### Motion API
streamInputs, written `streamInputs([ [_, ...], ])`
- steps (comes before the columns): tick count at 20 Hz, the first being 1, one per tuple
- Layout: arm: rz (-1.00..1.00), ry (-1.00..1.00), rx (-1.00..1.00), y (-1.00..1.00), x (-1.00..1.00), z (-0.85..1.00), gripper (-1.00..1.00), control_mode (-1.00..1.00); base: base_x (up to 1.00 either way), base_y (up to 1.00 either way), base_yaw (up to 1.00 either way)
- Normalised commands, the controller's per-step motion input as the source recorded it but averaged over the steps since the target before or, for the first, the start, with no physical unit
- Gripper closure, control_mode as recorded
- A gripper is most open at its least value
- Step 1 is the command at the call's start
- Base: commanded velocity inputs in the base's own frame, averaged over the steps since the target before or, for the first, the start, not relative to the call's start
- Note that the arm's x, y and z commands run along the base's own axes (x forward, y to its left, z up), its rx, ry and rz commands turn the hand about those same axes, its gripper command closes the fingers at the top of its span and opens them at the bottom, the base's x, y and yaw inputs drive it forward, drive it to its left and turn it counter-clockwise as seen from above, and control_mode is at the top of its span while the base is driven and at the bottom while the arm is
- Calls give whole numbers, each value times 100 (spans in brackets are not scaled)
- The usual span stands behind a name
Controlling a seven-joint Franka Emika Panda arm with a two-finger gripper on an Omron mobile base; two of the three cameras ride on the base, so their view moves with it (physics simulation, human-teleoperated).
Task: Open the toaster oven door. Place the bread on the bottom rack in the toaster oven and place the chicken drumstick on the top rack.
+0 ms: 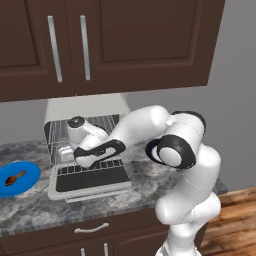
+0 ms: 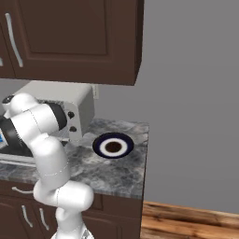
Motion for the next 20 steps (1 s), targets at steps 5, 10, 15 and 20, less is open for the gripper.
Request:
streamInputs([
  [5, 0, -9, -2, 0, 0, 8, -100, -100, 0, 0, 0],
  [10, 0, -7, -2, 0, -7, 18, -100, -100, 0, 0, 0],
  [15, 0, 0, 0, 0, -26, 23, -100, -100, 0, 0, 0],
  [20, -2, 0, 0, -1, -43, 15, -100, -100, 0, 0, 0],
])
